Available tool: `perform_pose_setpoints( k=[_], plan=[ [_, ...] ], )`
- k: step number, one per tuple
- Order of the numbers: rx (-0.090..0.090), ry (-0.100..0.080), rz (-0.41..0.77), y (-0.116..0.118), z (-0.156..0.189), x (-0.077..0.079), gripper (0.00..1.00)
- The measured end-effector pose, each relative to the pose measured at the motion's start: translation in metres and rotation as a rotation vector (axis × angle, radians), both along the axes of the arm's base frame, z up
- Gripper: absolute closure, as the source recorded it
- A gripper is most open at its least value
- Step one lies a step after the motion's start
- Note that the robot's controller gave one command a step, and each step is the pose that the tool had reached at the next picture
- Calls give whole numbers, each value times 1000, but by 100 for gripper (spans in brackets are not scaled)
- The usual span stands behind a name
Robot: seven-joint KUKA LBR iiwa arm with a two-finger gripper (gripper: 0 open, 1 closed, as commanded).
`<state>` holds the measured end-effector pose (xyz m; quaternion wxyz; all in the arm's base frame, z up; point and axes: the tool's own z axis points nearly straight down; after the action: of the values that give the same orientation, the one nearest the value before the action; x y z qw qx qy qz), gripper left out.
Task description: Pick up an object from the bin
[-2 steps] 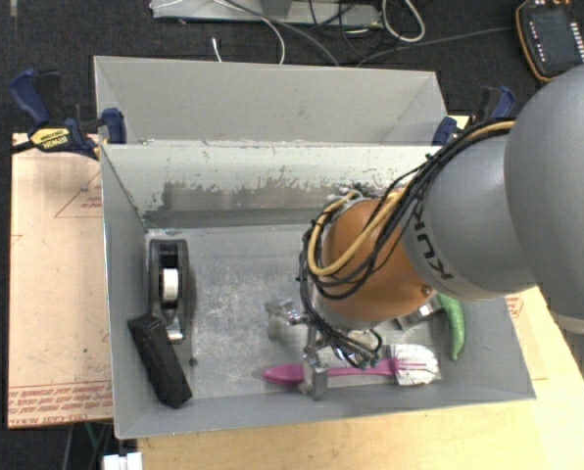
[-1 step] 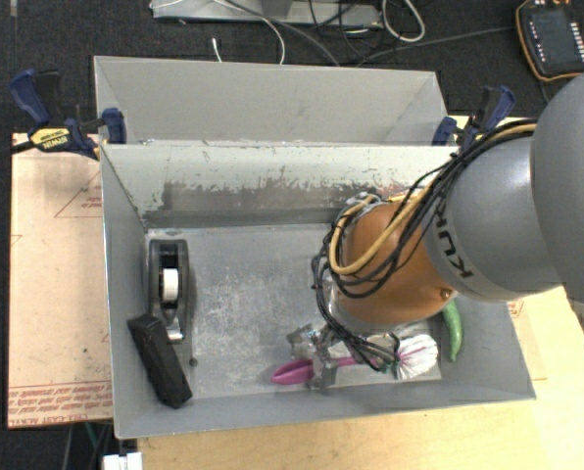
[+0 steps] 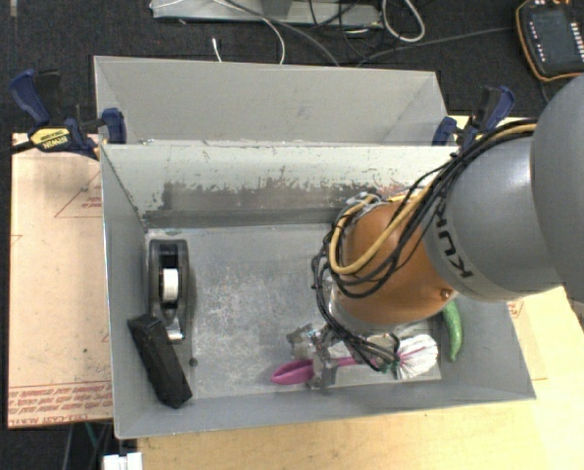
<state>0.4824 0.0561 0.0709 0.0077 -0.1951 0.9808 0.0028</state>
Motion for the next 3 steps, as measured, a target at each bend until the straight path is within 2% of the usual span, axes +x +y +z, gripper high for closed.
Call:
perform_pose_setpoints(
  k=[2, 3],
  plan=[
    [0, 5, -2, 0, 22, -2, 100],
    [1, 1, -3, 1, 36, -1, 100]
  ],
)
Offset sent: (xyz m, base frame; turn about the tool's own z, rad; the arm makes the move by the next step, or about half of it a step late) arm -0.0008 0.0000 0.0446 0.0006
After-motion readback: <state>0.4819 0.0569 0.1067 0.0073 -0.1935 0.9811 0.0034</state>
